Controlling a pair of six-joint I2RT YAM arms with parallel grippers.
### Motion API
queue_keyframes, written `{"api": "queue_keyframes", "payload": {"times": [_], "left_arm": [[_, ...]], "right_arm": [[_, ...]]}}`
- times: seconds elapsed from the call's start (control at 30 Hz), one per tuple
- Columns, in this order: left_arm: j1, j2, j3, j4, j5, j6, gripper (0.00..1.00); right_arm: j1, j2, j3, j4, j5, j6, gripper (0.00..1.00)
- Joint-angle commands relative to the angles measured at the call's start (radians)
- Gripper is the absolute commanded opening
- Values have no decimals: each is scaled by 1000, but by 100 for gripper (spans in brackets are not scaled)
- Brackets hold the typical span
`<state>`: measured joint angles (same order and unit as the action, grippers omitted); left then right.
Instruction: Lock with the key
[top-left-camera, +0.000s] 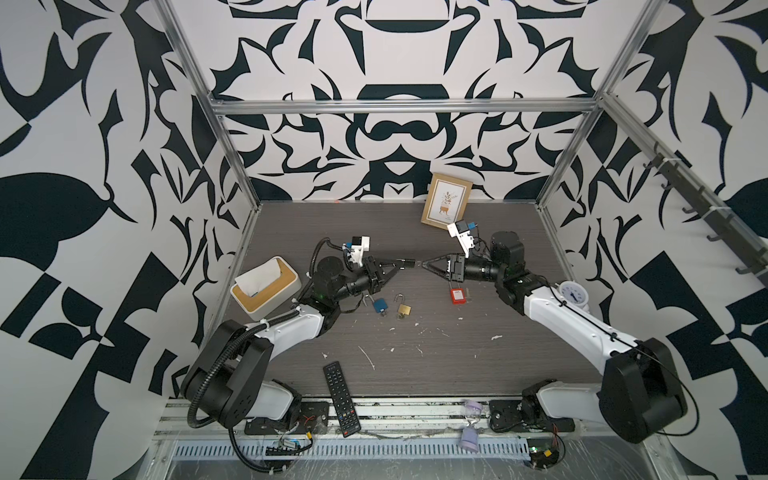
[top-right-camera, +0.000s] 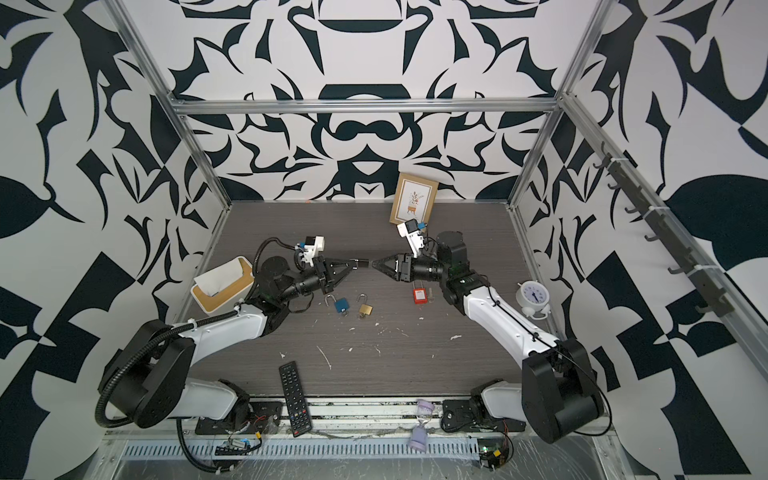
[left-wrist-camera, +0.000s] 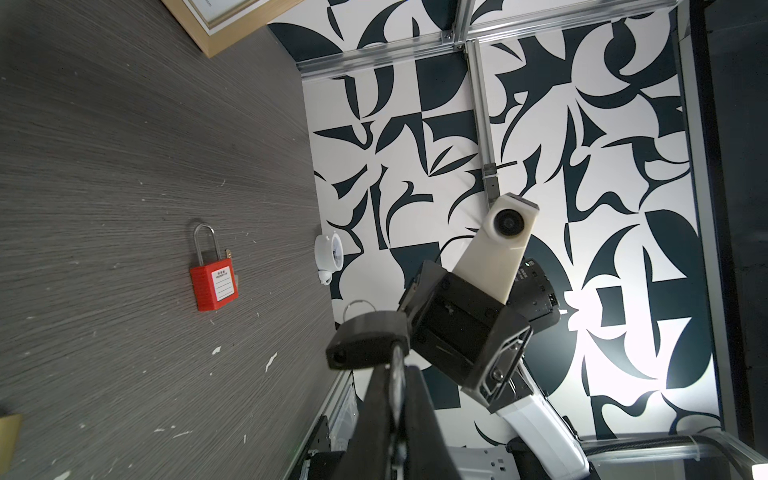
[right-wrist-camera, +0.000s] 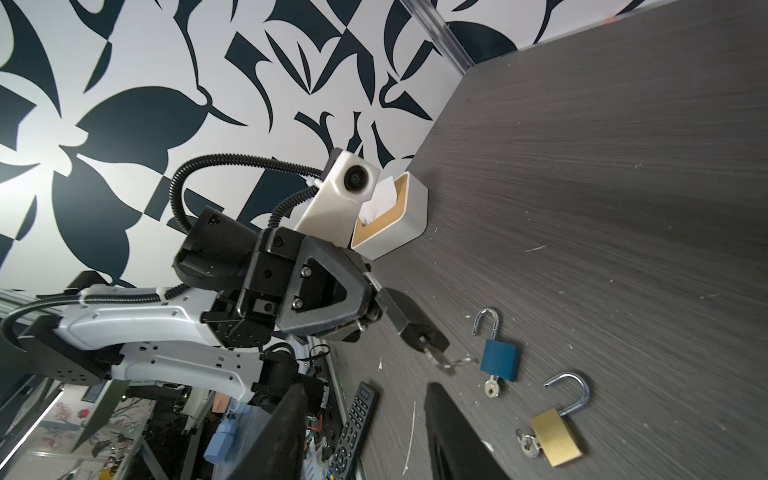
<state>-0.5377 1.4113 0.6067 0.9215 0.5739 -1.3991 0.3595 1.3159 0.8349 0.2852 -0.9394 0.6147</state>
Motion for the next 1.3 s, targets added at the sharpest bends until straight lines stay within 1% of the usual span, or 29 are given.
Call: {"api": "queue_keyframes", "payload": {"times": [0.0,0.1,0.17,0.3,0.5,0.77,0.9,1.0,1.23,1.27], "left_arm": [[-9,-10,41,49,23,-15,0],[-13,-9,48,55,34,-25,0],[-14,-4,52,61,39,-34,0],[-15,11,48,100,45,-65,0],[-18,58,47,184,51,-117,0],[-18,88,54,206,56,-133,0],[-18,90,57,206,61,-132,0],[-19,89,53,204,61,-129,0],[-19,67,47,156,60,-89,0],[-18,62,44,139,60,-78,0]], "right_arm": [[1,8,12,58,22,-114,50],[1,15,17,103,6,-144,52],[4,19,16,148,-14,-143,52],[14,27,18,178,-46,-149,52],[48,35,37,109,-42,-209,52],[60,47,50,92,-37,-209,46],[61,64,62,87,-24,-194,41],[61,79,66,101,-18,-166,35],[61,98,66,157,-33,-86,9],[60,99,66,159,-30,-71,9]]}}
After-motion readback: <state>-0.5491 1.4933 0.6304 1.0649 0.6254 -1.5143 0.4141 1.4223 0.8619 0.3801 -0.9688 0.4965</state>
